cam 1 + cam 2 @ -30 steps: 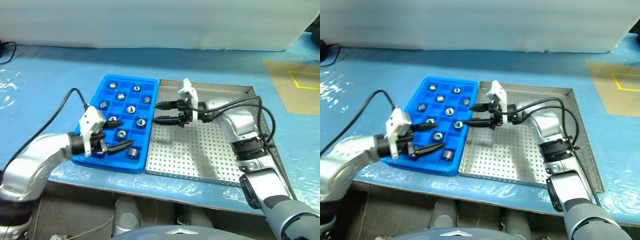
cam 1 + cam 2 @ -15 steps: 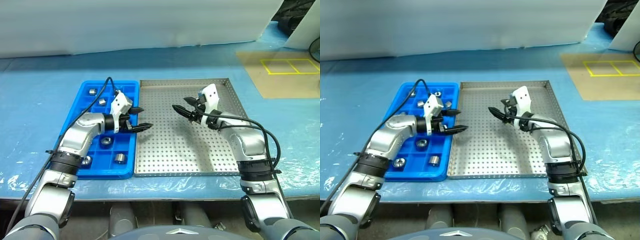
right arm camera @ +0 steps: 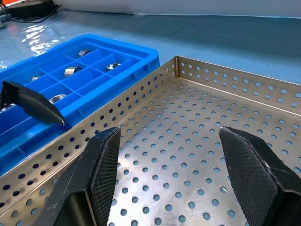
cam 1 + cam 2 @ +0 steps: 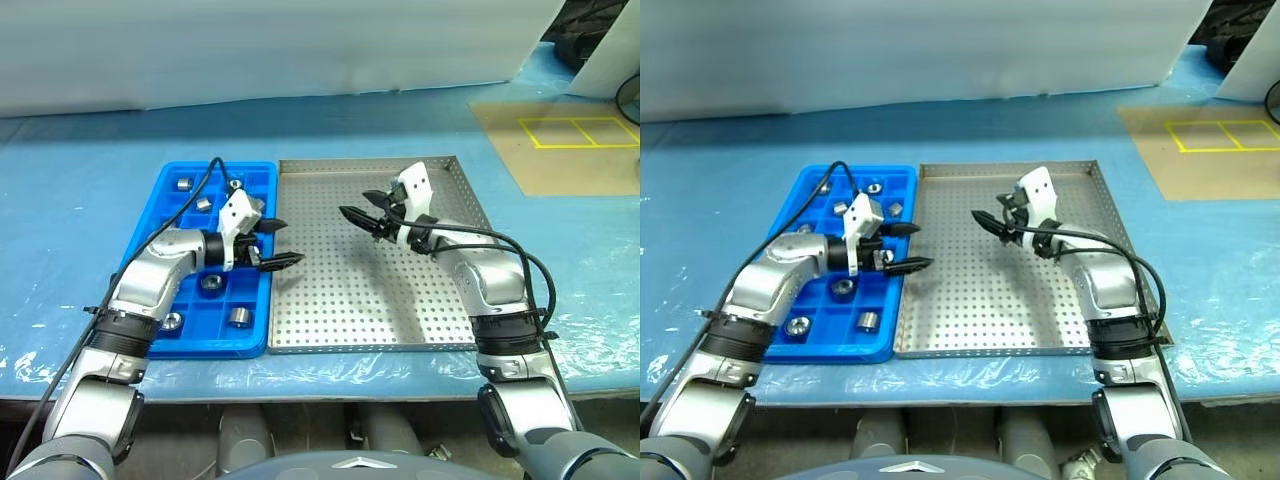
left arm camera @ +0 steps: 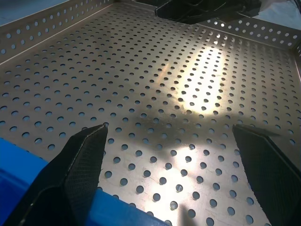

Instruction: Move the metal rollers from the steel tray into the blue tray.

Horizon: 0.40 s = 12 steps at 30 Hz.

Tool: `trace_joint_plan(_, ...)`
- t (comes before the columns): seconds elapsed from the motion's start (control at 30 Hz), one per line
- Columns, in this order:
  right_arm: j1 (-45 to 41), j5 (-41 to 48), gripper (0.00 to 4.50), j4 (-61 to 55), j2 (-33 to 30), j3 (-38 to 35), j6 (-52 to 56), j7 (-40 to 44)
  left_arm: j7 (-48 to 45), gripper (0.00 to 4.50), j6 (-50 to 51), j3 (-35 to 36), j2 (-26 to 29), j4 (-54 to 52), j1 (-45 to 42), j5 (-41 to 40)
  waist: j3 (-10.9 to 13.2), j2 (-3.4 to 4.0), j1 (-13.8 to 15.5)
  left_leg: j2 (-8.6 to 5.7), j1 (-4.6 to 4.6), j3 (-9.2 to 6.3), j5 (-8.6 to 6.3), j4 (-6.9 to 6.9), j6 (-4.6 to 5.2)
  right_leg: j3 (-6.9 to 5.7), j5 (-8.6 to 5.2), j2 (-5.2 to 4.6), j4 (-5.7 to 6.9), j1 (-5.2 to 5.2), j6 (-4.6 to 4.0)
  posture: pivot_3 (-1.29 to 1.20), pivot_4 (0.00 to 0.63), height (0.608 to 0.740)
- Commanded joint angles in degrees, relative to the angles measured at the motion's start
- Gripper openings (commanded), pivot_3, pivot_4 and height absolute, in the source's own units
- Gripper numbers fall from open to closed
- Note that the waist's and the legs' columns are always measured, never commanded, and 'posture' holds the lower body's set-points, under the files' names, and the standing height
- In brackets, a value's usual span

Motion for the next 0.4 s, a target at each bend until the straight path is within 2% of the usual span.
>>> trace_joint_plan(0.03, -1.89, 0.74, 3.41, 0.02, -0.1, -0.18, -1.46, 0.37, 0.6, 4.5, 0.63, 1.97, 0.81, -2.95, 0.28, -0.91, 0.0, 0.0, 0.08, 0.0, 0.0, 0.0, 0.0, 0.0, 0.0, -0.01, 0.0, 0.0, 0.0, 0.0, 0.0, -0.03, 0.15, 0.74)
trace_joint_plan(0.4, -2.65, 0.57, 3.41, 1.37, -0.19, -0.51, -2.36, -0.12, 0.59, 4.5, 1.93, 2.31, 0.93, -4.41, 0.33, -1.34, 0.0, 0.01, 0.66, 0.0, 0.04, 0.0, 0.0, -0.04, 0.0, -0.01, 0.0, -0.01, -0.03, -0.01, 0.0, -0.02, 0.15, 0.74)
